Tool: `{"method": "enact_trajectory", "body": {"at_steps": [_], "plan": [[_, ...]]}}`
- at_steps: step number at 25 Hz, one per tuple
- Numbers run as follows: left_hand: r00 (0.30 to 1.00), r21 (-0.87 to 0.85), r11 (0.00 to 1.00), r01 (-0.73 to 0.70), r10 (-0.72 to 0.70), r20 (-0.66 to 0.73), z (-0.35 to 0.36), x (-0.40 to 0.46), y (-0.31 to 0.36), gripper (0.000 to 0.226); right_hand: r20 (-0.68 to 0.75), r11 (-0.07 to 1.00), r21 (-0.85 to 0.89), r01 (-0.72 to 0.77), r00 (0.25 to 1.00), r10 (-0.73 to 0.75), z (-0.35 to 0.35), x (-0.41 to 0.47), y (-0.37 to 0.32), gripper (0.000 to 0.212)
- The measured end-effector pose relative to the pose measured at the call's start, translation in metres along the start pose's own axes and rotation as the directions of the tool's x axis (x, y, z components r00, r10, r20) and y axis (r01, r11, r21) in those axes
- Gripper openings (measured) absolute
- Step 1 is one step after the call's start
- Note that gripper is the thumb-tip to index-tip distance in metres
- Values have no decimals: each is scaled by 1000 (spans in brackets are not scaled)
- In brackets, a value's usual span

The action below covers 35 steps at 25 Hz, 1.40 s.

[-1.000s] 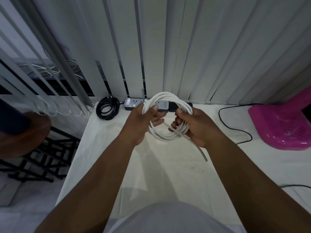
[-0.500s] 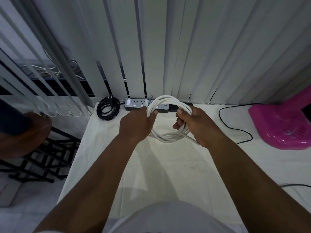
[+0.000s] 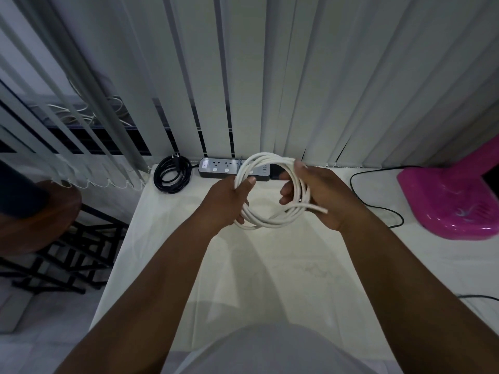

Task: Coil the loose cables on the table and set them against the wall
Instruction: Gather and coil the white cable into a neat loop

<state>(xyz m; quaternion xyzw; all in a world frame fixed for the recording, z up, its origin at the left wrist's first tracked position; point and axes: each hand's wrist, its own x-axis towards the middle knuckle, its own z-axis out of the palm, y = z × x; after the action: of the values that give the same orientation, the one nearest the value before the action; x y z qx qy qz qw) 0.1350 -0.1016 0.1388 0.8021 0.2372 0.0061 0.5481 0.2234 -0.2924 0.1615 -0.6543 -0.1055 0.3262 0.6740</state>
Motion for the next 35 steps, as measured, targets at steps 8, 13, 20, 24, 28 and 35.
{"method": "enact_trajectory", "body": {"at_steps": [8,13,20,24,28,35], "plan": [[971,-453,885,104,-190,-147,19,7,-5,34,162,981,118,-152,978,132,20,-11,39,18],[961,-508,860,46,-176,-212,29,9,1,32,40,982,150,-118,993,114,28,-7,35,16],[899,-707,705,49,-340,-276,34,13,-1,29,-165,963,261,-61,980,107,44,-9,35,16],[864,-770,638,16,-396,-310,20,18,-3,23,-176,937,317,145,980,-92,44,-16,41,12],[903,-620,784,-30,-245,-353,23,12,-4,26,-213,938,127,322,933,-291,38,-17,30,16],[964,-475,870,-131,0,-266,41,-9,5,25,-241,565,-720,402,619,-748,26,-8,16,20]]}}
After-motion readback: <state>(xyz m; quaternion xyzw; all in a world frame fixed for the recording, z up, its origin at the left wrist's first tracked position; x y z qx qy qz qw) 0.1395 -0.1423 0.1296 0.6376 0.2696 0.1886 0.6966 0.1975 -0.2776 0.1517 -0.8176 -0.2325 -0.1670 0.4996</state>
